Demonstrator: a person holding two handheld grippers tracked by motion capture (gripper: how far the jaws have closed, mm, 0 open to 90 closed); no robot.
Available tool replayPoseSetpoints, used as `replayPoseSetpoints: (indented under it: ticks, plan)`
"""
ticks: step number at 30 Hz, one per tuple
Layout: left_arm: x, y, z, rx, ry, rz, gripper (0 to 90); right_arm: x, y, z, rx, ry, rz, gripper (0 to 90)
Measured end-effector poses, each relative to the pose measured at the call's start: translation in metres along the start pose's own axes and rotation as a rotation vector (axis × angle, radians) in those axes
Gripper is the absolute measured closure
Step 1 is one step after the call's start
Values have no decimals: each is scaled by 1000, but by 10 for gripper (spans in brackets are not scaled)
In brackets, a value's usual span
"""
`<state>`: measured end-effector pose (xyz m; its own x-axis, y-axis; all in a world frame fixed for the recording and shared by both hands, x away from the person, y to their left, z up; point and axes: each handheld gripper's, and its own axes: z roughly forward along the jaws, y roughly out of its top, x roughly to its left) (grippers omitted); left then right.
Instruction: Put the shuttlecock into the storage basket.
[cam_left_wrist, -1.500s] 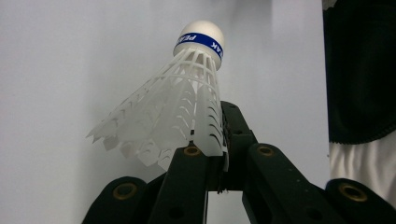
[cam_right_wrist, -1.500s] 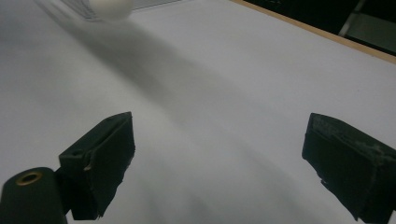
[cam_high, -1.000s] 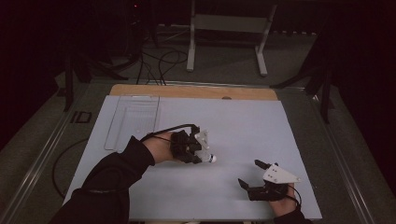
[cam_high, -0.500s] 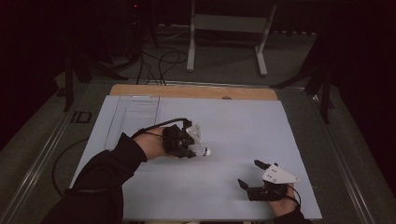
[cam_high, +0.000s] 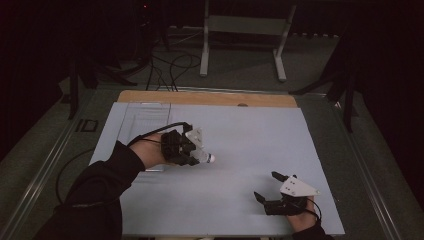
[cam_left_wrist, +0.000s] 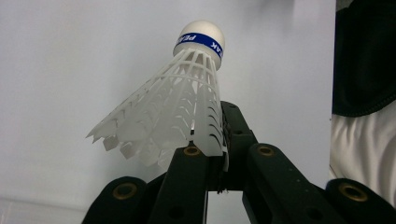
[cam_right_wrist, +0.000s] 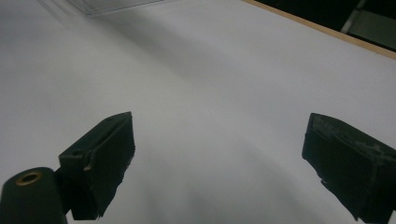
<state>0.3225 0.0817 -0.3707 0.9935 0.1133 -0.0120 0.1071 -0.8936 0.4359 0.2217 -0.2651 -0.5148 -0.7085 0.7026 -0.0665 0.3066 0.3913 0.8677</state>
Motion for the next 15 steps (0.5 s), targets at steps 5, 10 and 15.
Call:
replayPoseSetpoints:
  ticks: [5, 10, 15]
  plan:
    - [0, -7, -10, -1, 16, -18, 897, 0, 0, 0, -1, -3, 2, 92]
    - [1, -16, -22, -8, 35, -27, 898, 0, 0, 0, -1, -3, 3, 92]
    - [1, -24, -29, -17, 42, -41, 897, 0, 0, 0, 1, 0, -1, 93]
